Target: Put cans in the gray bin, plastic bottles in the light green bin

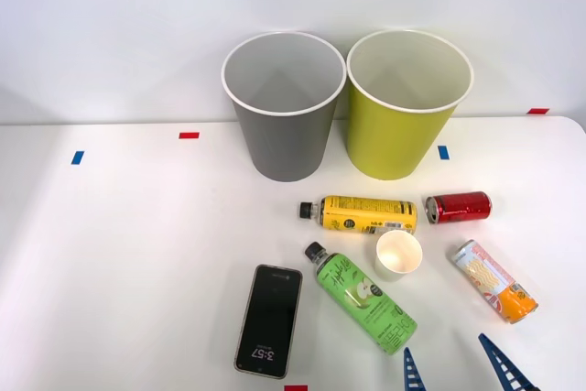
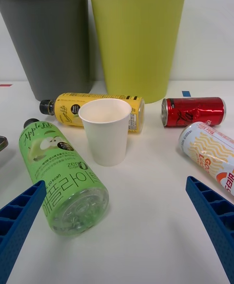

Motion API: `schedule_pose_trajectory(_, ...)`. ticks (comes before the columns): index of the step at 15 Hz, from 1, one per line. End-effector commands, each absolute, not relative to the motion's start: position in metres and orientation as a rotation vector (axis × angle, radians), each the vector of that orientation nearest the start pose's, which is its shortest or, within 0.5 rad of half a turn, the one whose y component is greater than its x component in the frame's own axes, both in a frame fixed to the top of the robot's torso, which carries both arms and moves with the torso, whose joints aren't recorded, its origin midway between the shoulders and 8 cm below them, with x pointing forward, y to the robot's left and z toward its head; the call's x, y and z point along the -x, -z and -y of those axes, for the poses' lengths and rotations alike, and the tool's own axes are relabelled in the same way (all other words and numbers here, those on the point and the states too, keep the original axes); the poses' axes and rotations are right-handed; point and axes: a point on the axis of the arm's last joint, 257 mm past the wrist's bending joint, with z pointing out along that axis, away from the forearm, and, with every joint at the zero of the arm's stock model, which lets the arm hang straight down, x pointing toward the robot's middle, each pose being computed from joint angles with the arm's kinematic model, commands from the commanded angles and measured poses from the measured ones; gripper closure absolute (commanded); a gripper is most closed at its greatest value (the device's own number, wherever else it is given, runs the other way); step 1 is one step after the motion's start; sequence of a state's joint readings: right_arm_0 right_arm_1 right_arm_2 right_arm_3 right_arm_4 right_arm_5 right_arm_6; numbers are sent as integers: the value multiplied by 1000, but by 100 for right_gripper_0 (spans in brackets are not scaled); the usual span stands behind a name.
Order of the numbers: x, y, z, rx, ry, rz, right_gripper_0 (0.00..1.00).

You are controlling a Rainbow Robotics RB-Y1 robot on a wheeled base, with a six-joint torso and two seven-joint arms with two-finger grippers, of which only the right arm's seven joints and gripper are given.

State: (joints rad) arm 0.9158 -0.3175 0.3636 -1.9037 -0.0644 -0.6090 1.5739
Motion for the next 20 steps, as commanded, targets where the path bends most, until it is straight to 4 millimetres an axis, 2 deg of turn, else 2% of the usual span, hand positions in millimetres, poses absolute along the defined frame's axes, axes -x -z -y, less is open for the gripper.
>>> schedule_pose_trajectory(1,-242,280,196,115,-133,-1574,0)
schedule_pose_trajectory(20,-242,280,196,115,-133,-1574,0)
